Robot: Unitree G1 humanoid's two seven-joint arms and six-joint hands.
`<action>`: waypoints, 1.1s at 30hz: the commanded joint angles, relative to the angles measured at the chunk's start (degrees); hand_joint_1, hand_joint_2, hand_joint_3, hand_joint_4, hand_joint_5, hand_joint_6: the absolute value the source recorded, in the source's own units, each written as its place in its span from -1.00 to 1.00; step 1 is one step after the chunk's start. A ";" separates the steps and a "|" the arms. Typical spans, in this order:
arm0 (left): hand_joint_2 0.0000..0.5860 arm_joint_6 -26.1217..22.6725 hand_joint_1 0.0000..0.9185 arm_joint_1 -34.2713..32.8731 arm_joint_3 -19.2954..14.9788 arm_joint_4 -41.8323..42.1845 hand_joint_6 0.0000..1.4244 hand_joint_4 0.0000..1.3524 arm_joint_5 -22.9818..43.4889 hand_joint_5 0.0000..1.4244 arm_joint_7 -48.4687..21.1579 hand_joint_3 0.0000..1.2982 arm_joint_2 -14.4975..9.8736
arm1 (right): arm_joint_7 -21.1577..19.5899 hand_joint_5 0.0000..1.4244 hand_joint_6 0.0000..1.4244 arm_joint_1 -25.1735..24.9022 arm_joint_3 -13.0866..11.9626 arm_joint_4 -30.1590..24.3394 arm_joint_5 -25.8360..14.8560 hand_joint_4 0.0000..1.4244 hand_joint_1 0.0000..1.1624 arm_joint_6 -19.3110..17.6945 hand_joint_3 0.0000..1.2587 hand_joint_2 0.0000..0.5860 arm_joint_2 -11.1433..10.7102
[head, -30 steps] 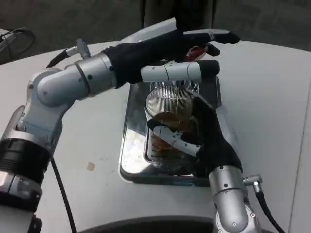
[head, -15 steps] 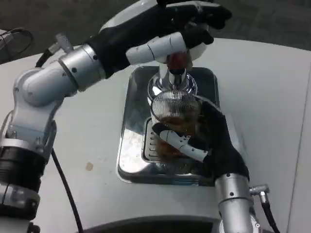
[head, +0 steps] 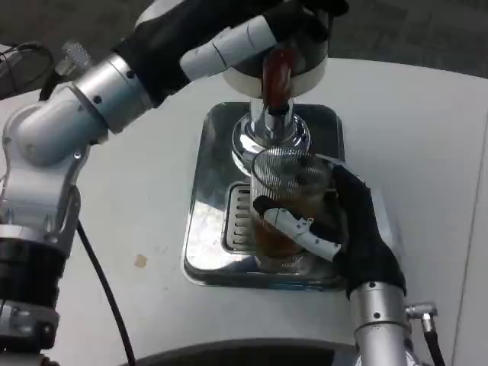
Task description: Grasp the cup under the faucet to collect the drink, then remove the cup.
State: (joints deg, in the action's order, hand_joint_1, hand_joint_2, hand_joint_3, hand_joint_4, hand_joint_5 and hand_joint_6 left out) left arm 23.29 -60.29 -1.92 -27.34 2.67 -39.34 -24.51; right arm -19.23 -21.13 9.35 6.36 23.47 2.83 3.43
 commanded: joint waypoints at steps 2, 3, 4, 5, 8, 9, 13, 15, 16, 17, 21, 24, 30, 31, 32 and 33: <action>-0.81 -1.14 -1.00 1.59 -2.30 2.65 -0.55 -0.54 1.92 -0.41 2.53 -0.50 -0.90 | -1.12 -0.20 -0.62 3.01 -0.96 -3.51 0.41 -0.24 0.22 -0.30 -0.26 -0.06 -0.43; -0.81 -1.27 -1.00 1.83 -2.54 3.11 -0.55 -0.54 2.14 -0.41 2.54 -0.50 -1.02 | -1.07 -0.19 -0.61 3.30 -1.08 -3.97 0.42 -0.22 0.22 -0.23 -0.25 -0.06 -0.54; -0.80 -1.42 -1.00 2.08 -2.83 3.58 -0.54 -0.54 2.36 -0.40 2.60 -0.50 -1.12 | -0.89 -0.18 -0.61 3.63 -1.29 -4.44 0.25 -0.21 0.22 -0.09 -0.23 -0.06 -0.64; -0.80 -1.60 -1.00 2.41 -3.24 4.16 -0.54 -0.52 2.66 -0.40 2.73 -0.48 -1.29 | -0.86 -0.17 -0.60 4.07 -1.46 -5.01 0.27 -0.19 0.22 -0.06 -0.23 -0.06 -0.79; -0.79 -2.17 -1.00 3.21 -3.94 5.48 -0.54 -0.52 3.21 -0.39 3.12 -0.48 -1.73 | -0.46 -0.15 -0.58 5.16 -2.02 -6.22 -0.21 -0.17 0.22 0.06 -0.20 -0.06 -1.10; -0.79 -2.29 -1.00 3.42 -4.09 5.74 -0.53 -0.52 3.30 -0.38 3.22 -0.48 -1.89 | -0.43 -0.13 -0.58 5.55 -2.15 -6.74 -0.32 -0.16 0.22 -0.07 -0.19 -0.06 -1.17; -0.79 -2.69 -1.00 4.52 -4.94 6.82 -0.52 -0.52 3.92 -0.38 3.61 -0.48 -2.84 | -0.14 -0.09 -0.56 7.18 -2.62 -9.14 -0.73 -0.12 0.22 -0.15 -0.16 -0.06 -1.19; -0.79 -2.87 -1.00 4.97 -5.44 7.53 -0.52 -0.51 4.43 -0.38 3.68 -0.48 -3.45 | 0.20 -0.08 -0.55 8.04 -2.82 -10.60 -0.83 -0.11 0.22 -0.37 -0.15 -0.06 -1.43; -0.79 -2.98 -1.00 5.16 -5.68 7.87 -0.52 -0.51 4.67 -0.38 3.70 -0.48 -3.69 | 0.52 -0.07 -0.54 8.50 -2.96 -11.41 -0.93 -0.11 0.23 -0.17 -0.14 -0.07 -1.48; -0.79 -3.12 -1.00 5.37 -5.96 8.26 -0.52 -0.51 4.90 -0.38 3.79 -0.47 -3.92 | 0.94 -0.05 -0.53 8.97 -3.05 -12.16 -0.99 -0.09 0.23 -0.15 -0.13 -0.08 -1.67; -0.79 -4.07 -1.00 6.48 -7.19 10.20 -0.52 -0.50 5.90 -0.38 3.93 -0.47 -4.90 | 2.07 -0.03 -0.52 11.30 -3.53 -15.12 -1.08 -0.07 0.24 -0.21 -0.10 -0.09 -1.77; -0.79 -4.78 -1.00 7.73 -7.95 11.72 -0.51 -0.50 6.68 -0.38 4.33 -0.47 -5.64 | 2.76 -0.01 -0.51 13.19 -3.81 -16.94 -1.09 -0.06 0.25 0.02 -0.08 -0.08 -1.74; -0.79 -7.01 -1.00 11.31 -9.71 15.08 -0.49 -0.49 7.82 -0.38 5.49 -0.46 -6.55 | 3.85 0.02 -0.49 15.54 -3.91 -19.78 -0.67 -0.03 0.26 0.17 -0.07 -0.08 -1.73; -0.79 -7.64 -1.00 12.15 -9.91 15.71 -0.49 -0.49 8.11 -0.38 5.70 -0.46 -6.62 | 4.04 0.02 -0.49 16.11 -3.72 -20.51 -0.57 -0.03 0.26 0.16 -0.07 -0.08 -1.72; -0.79 -8.51 -1.00 13.23 -10.09 16.51 -0.49 -0.49 8.57 -0.38 5.88 -0.46 -6.60 | 4.22 0.02 -0.49 16.49 -3.59 -21.04 -0.51 -0.03 0.26 0.23 -0.07 -0.08 -1.70; -0.79 -9.16 -1.00 13.93 -10.17 17.08 -0.49 -0.49 8.90 -0.38 6.01 -0.46 -6.58 | 4.37 0.02 -0.49 16.94 -3.52 -21.65 -0.60 -0.03 0.26 0.24 -0.06 -0.08 -1.61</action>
State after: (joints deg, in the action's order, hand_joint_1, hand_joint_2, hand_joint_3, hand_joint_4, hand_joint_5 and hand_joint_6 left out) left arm 16.10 -49.13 -11.26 -12.30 10.37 -34.22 -30.56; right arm -15.14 -5.32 5.49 -12.18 23.17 3.52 1.50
